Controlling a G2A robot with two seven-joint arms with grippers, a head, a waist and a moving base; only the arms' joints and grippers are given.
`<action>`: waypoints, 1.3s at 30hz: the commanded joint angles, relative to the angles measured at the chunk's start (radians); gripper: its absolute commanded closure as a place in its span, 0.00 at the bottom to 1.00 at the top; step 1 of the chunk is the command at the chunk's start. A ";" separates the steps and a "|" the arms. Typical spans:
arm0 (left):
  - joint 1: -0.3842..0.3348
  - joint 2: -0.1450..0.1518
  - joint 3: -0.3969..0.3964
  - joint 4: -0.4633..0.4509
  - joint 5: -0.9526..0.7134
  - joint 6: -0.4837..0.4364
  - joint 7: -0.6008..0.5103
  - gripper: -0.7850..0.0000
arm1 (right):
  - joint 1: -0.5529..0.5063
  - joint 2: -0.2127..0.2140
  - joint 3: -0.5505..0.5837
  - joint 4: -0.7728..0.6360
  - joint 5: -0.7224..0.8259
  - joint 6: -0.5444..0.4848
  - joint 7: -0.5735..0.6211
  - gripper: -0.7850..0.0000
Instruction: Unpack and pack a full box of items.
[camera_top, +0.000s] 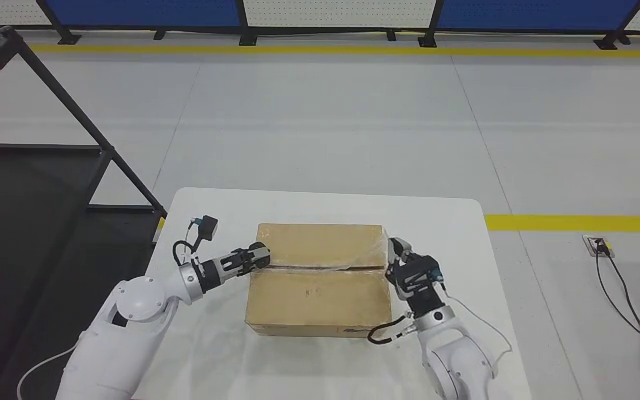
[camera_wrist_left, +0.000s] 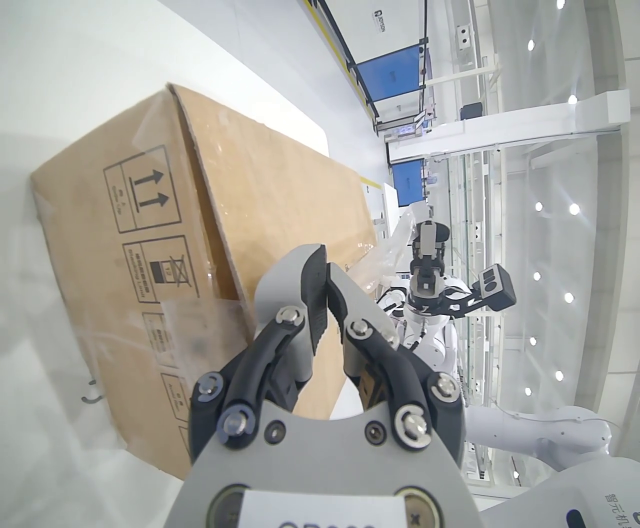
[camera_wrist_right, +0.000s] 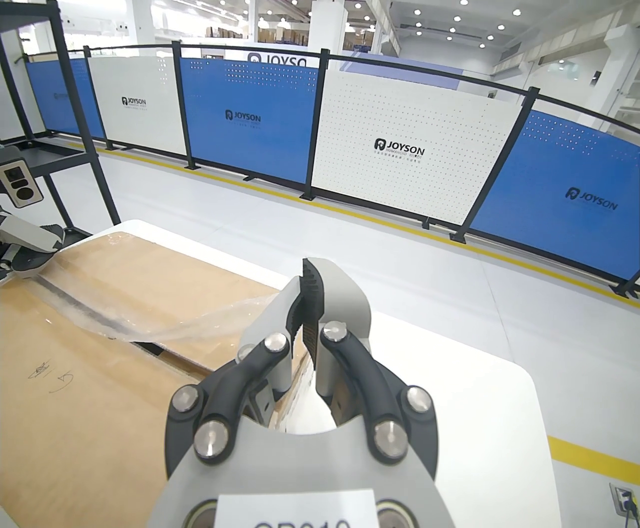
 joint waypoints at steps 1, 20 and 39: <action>0.000 0.000 -0.001 0.000 0.002 0.001 0.000 0.93 | -0.005 0.001 0.006 -0.004 0.003 -0.004 0.003 0.85; 0.004 -0.004 -0.003 -0.002 0.007 0.004 -0.002 0.96 | -0.029 0.000 0.029 -0.020 0.013 -0.014 0.017 0.78; 0.013 -0.006 -0.010 -0.011 0.013 0.000 -0.002 1.00 | -0.045 0.000 0.048 -0.084 0.046 -0.042 0.041 0.78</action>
